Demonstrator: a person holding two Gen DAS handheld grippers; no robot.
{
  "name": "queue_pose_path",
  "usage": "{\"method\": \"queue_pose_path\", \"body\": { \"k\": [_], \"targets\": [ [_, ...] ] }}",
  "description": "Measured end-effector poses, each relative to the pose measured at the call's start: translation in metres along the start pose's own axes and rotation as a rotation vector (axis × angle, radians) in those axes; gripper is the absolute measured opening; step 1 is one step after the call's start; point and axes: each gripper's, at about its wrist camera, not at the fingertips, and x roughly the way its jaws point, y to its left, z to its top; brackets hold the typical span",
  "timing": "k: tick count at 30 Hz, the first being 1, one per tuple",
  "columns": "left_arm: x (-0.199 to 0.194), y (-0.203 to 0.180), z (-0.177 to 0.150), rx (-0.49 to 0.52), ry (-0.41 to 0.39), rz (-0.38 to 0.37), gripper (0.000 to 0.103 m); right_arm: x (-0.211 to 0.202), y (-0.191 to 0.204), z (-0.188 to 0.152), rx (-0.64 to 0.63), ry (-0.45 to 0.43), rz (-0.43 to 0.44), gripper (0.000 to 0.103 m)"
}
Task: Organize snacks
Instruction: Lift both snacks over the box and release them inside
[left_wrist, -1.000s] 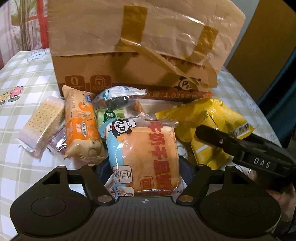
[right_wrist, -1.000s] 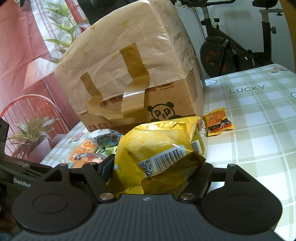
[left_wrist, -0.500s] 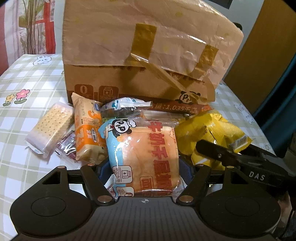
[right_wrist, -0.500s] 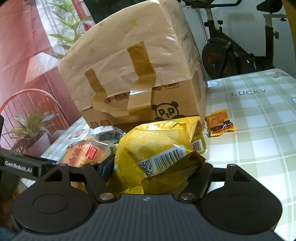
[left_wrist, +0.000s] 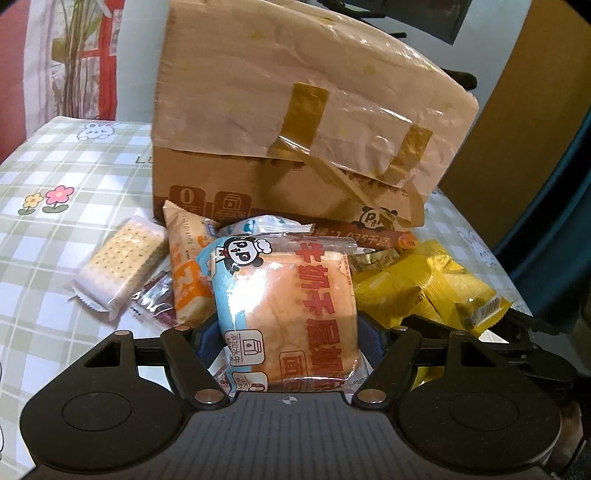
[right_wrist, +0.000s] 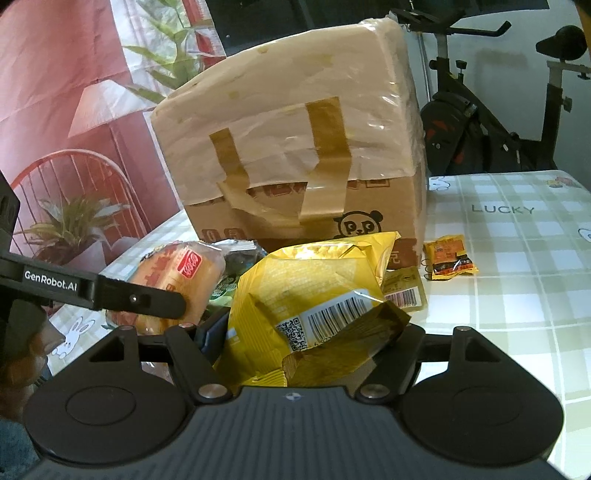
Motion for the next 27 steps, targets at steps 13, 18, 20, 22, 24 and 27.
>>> {"method": "queue_pose_path", "body": {
  "k": [13, 18, 20, 22, 24, 27],
  "targets": [
    [-0.036, 0.019, 0.005, -0.011, -0.106, -0.03, 0.075, -0.013, 0.044, 0.017, -0.122, 0.002, 0.029, 0.073],
    [-0.064, 0.023, 0.025, 0.0, -0.197, -0.058, 0.075, -0.033, 0.063, 0.041, -0.169, -0.075, 0.051, 0.073],
    [-0.074, 0.023, 0.037, 0.006, -0.232, -0.061, 0.075, -0.044, 0.068, 0.053, -0.178, -0.124, 0.058, 0.073],
    [-0.084, 0.021, 0.052, 0.019, -0.27, -0.061, 0.075, -0.053, 0.073, 0.066, -0.199, -0.173, 0.06, 0.073],
    [-0.09, 0.018, 0.069, 0.033, -0.302, -0.071, 0.075, -0.061, 0.079, 0.082, -0.23, -0.215, 0.056, 0.073],
    [-0.092, 0.012, 0.098, 0.048, -0.345, -0.086, 0.075, -0.063, 0.082, 0.109, -0.262, -0.247, 0.051, 0.073]
  ]
}}
